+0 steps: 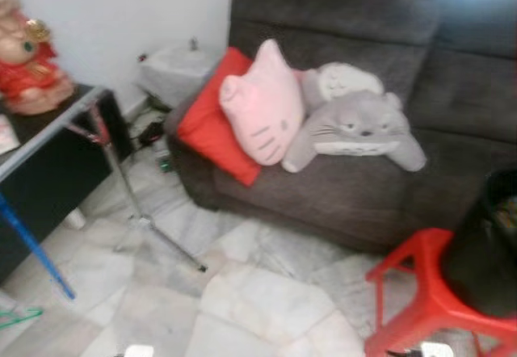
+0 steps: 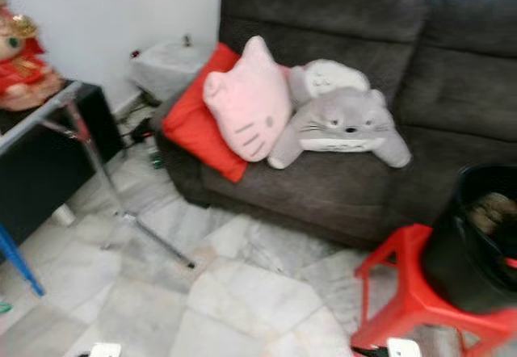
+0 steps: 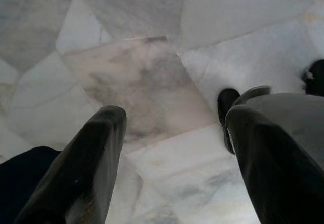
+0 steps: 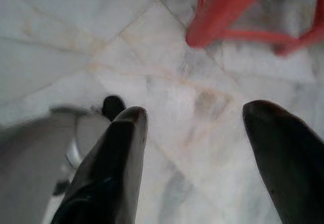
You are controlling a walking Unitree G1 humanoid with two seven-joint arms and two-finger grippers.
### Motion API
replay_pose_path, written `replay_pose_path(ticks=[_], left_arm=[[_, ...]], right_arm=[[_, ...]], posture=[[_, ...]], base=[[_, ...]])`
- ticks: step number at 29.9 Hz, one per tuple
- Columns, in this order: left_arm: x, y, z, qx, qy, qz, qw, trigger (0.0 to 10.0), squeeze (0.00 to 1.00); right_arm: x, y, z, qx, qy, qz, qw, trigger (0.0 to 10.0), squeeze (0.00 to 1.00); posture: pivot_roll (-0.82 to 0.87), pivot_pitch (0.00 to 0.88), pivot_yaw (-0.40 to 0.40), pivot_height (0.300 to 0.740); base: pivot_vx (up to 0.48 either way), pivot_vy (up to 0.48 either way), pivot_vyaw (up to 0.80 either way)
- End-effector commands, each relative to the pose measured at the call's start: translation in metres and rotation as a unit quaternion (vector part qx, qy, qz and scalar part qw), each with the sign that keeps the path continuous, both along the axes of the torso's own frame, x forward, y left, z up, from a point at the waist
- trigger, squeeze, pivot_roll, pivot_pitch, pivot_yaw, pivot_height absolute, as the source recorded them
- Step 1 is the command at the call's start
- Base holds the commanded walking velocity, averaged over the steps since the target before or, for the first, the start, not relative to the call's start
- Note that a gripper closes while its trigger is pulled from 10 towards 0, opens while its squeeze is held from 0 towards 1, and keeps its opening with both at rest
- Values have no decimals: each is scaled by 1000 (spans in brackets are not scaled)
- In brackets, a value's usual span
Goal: Hang hanger
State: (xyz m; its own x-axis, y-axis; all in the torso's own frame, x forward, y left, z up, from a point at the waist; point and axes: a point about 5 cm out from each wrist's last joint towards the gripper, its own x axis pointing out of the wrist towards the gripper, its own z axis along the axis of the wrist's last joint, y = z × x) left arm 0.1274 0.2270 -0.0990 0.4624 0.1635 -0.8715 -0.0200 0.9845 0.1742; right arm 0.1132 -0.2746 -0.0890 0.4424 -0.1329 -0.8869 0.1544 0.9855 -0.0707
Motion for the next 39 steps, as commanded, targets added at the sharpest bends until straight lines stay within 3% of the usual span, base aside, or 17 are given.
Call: replay_pose_path(ticks=[1,19,28,39], left_arm=[[2,-4,0,-1,3,-9,1000,10000,0],[3,-1,1,0,3,-12,1000,10000,0],[2,0,0,0,4,-13,1000,10000,0],[-2,3,0,0,7,-12,1000,10000,0]], right_arm=[[0,-4,1,-5,1,-2,1000,10000,0],[1,-4,2,-3,-3,-5,1000,10000,0],[1,-3,2,0,-10,-10,1000,10000,0],[1,-3,2,3,-9,-18,1000,10000,0]], posture=[[-36,0,21,740],[-33,0,21,740],[-33,0,21,740],[-32,0,21,740]], base=[[0,0,-725],[0,0,-703],[0,0,0],[0,-259,-118]])
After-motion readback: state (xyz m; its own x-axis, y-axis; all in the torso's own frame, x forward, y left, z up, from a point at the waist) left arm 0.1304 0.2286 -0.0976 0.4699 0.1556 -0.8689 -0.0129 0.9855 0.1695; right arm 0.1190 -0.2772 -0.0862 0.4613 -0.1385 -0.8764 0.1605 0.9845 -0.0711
